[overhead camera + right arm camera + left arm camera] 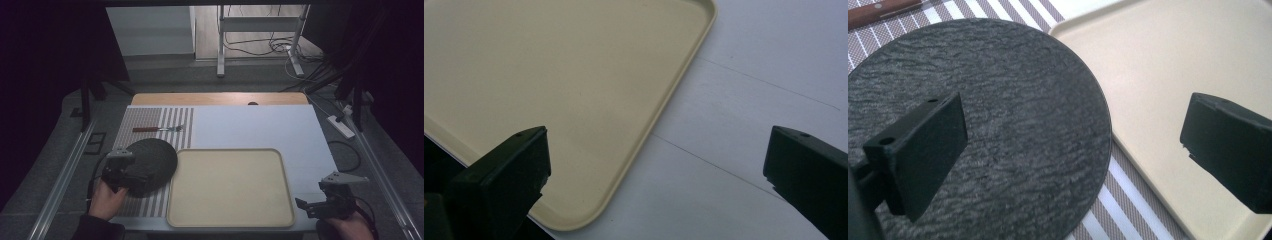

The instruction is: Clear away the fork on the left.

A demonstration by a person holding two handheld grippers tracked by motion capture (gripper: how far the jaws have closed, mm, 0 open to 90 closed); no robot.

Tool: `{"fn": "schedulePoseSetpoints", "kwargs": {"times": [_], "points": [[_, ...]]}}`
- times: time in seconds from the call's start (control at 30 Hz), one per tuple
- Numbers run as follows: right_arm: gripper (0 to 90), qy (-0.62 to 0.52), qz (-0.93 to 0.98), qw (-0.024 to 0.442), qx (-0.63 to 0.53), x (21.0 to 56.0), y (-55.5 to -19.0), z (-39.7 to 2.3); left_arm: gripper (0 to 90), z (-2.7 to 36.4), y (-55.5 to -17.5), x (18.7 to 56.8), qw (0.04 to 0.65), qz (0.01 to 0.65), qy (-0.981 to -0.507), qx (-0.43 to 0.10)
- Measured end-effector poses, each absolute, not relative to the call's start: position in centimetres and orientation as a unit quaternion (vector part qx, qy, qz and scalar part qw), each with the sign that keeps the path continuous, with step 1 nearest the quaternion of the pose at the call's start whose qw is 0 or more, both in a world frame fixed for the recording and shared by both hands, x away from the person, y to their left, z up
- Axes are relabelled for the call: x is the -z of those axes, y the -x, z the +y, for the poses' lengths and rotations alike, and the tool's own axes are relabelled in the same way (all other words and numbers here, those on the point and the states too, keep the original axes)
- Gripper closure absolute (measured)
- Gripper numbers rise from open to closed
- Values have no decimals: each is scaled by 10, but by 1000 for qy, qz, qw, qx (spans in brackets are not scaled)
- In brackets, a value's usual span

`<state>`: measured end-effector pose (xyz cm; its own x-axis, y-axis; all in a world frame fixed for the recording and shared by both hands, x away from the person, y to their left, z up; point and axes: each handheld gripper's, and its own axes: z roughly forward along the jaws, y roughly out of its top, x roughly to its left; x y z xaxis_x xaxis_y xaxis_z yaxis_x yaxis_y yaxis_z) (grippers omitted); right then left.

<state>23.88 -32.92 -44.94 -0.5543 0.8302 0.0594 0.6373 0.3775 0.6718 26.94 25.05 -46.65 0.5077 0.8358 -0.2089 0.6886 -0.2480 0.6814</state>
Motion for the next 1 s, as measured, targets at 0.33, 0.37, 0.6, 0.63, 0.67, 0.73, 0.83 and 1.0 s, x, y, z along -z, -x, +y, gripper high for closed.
{"fn": "schedulePoseSetpoints", "kwargs": {"times": [0.33, 0.37, 0.6, 0.63, 0.67, 0.73, 0.83, 1.0], "points": [[0, -449, 818, 145, -330, 449, -239, -329, 3, 246, -294, 469, 363, 489, -788, -93], [0, -449, 818, 145, -330, 449, -239, -329, 4, 245, -297, 469, 361, 490, -788, -93], [0, -448, 818, 144, -329, 450, -239, -329, 11, 246, -314, 471, 357, 500, -783, -94], [0, -448, 818, 144, -330, 450, -239, -329, 10, 246, -317, 472, 357, 501, -783, -93], [0, -448, 819, 144, -328, 449, -239, -329, 10, 246, -320, 472, 357, 500, -783, -92], [0, -447, 819, 145, -329, 449, -239, -329, 8, 247, -325, 472, 359, 500, -783, -91], [0, -447, 819, 144, -328, 450, -239, -329, 8, 248, -332, 472, 356, 500, -784, -96], [0, -448, 819, 144, -328, 450, -239, -329, 3, 250, -343, 474, 351, 501, -785, -96]]}}
